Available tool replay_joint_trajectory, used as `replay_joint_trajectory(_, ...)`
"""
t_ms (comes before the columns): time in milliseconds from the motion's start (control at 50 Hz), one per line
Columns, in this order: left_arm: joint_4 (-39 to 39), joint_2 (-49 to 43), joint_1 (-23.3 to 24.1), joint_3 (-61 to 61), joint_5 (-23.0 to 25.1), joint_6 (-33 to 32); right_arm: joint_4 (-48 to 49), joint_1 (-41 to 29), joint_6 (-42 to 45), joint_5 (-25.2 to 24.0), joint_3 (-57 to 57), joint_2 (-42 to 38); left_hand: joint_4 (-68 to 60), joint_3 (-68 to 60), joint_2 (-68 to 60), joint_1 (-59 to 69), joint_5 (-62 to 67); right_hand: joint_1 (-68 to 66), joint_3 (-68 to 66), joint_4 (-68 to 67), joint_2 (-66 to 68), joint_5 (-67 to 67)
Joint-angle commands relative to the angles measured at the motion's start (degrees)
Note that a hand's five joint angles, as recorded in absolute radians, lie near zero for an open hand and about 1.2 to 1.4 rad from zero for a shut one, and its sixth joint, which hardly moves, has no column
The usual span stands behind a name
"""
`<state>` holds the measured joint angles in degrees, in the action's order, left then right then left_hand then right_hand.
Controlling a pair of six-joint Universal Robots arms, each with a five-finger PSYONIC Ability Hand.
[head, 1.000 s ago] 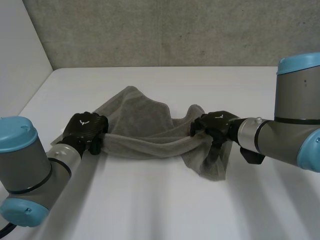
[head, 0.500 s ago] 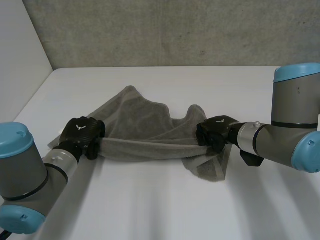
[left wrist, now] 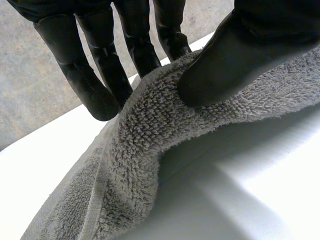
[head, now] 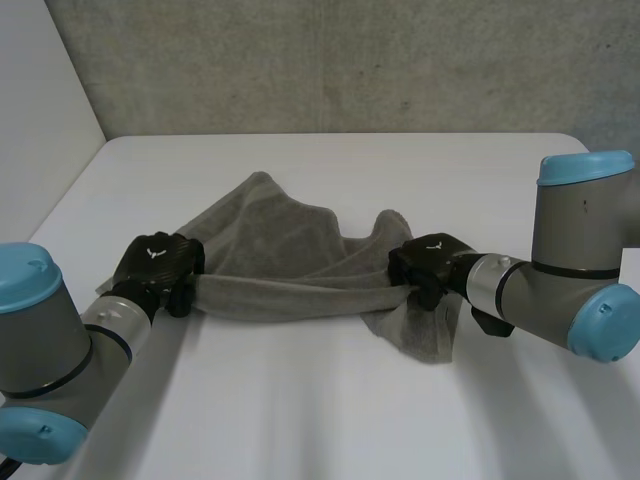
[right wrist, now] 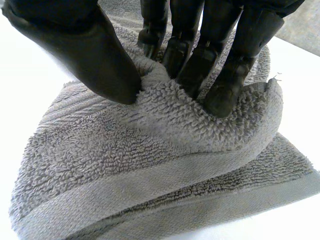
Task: Fold the towel.
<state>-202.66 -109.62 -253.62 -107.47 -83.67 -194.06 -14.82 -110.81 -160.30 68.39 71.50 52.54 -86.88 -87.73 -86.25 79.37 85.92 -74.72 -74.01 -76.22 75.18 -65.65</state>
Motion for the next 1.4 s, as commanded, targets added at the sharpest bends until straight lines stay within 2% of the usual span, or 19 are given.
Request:
replay_joint_trajectory(20,-1.06,-0.33,-0.03,0.07,-0.09,0.09,0.49,1.12,-0.81,-0.01,1.79,4.13,43.46,44.31,42.83,-35.95,-52.5,-5.28,-5.99,-3.78,4.82,-4.35)
replay_joint_trajectory(40,-1.07,-0.33,-0.03,0.07,-0.09,0.09,0.49,1.13,-0.81,-0.01,1.8,4.15,43.69,44.54,43.07,-36.19,-52.74,-5.28,-5.99,-3.78,4.82,-4.35)
replay_joint_trajectory(60,-1.77,-0.51,-0.12,0.07,-0.18,0.0,0.58,2.17,-0.89,-0.01,2.85,6.5,57.85,58.7,57.22,-50.35,-66.89,-5.28,-5.99,-3.78,4.82,-4.35)
replay_joint_trajectory(180,-5.19,-2.08,-1.44,1.12,-0.09,0.09,4.26,8.76,-1.07,-0.44,11.53,14.15,59.67,60.52,59.05,-52.17,-68.72,-5.28,-5.99,-3.78,4.82,-4.35)
replay_joint_trajectory(340,-5.91,-6.39,-1.62,5.16,0.0,0.26,12.52,12.89,-1.33,-0.19,21.56,18.29,59.17,60.02,58.54,-51.67,-68.21,-5.28,-5.99,-3.78,4.82,-4.35)
replay_joint_trajectory(460,-4.85,-6.05,-1.26,4.99,0.61,0.26,15.26,14.05,-4.5,0.17,22.72,18.3,58.66,59.52,58.04,-51.16,-67.71,-5.28,-5.99,-3.78,4.82,-4.35)
replay_joint_trajectory(580,0.6,-3.5,-1.35,2.0,6.15,0.09,16.75,14.22,-9.68,0.26,22.63,17.24,58.33,59.18,57.7,-50.82,-67.37,-5.28,-5.99,-3.78,4.82,-4.35)
replay_joint_trajectory(620,3.84,-1.66,-1.61,1.13,9.56,-0.26,19.03,14.22,-11.0,1.65,22.81,16.1,58.33,59.18,57.7,-50.82,-67.37,-5.28,-5.99,-3.78,4.82,-4.35)
replay_joint_trajectory(720,7.36,-1.47,-1.7,1.47,12.65,-0.35,20.09,14.83,-11.09,4.82,22.9,15.57,58.33,59.18,57.7,-50.82,-67.37,-5.28,-5.99,-3.78,4.82,-4.35)
replay_joint_trajectory(840,7.81,-3.15,-1.44,2.44,12.21,-0.35,19.74,15.19,-11.35,5.0,22.9,14.87,56.98,57.83,56.35,-49.48,-66.02,-5.28,-5.99,-3.78,4.82,-4.35)
replay_joint_trajectory(900,7.72,-4.9,-1.53,3.5,12.13,-0.27,19.74,15.19,-11.35,5.0,22.98,14.87,54.79,55.65,54.17,-47.29,-63.84,-5.28,-5.99,-3.78,4.82,-4.35)
replay_joint_trajectory(1040,7.63,-8.15,-1.53,6.66,12.13,-0.09,19.65,15.1,-11.0,4.83,23.07,14.96,35.64,36.49,35.02,-28.14,-44.69,-5.28,-5.99,-3.78,4.82,-4.35)
replay_joint_trajectory(1220,7.9,-10.44,-1.09,7.72,12.13,-0.09,19.65,15.28,-10.74,4.91,23.07,15.31,34.44,35.29,33.81,-26.94,-43.48,-5.28,-5.99,-3.78,4.82,-4.35)
replay_joint_trajectory(1260,7.98,-10.53,-1.0,7.72,12.13,-0.09,19.65,15.28,-10.74,4.83,22.99,15.57,26.09,26.94,25.46,-18.59,-35.13,-5.28,-5.99,-3.78,4.82,-4.35)
replay_joint_trajectory(1280,7.98,-10.53,-1.0,7.72,12.13,-0.09,19.65,15.28,-10.74,4.83,22.98,15.57,26.03,26.88,25.4,-18.53,-35.07,-5.28,-5.99,-3.78,4.82,-4.35)
replay_joint_trajectory(1320,8.25,-10.35,-0.91,7.8,12.13,-0.09,19.65,15.19,-10.65,4.91,22.9,15.66,15.15,16.0,14.53,-7.65,-24.2,-5.28,-5.99,-3.78,4.82,-4.35)
replay_joint_trajectory(1340,8.25,-10.35,-0.91,7.8,12.13,-0.09,19.65,15.19,-10.65,4.91,22.9,15.66,15.1,15.95,14.47,-7.59,-24.14,-5.28,-5.99,-3.78,4.82,-4.35)
replay_joint_trajectory(1360,8.33,-10.09,-0.83,7.8,12.13,-0.09,19.57,15.19,-10.65,5.18,22.64,15.83,6.96,7.81,6.33,0.54,-16.0,-5.28,-5.99,-3.78,4.82,-4.35)
replay_joint_trajectory(1400,8.42,-9.83,-0.74,7.89,12.13,-0.09,19.39,15.19,-10.65,5.18,22.2,16.44,6.88,7.73,6.25,0.63,-15.92,-5.28,-5.99,-3.78,4.82,-4.35)
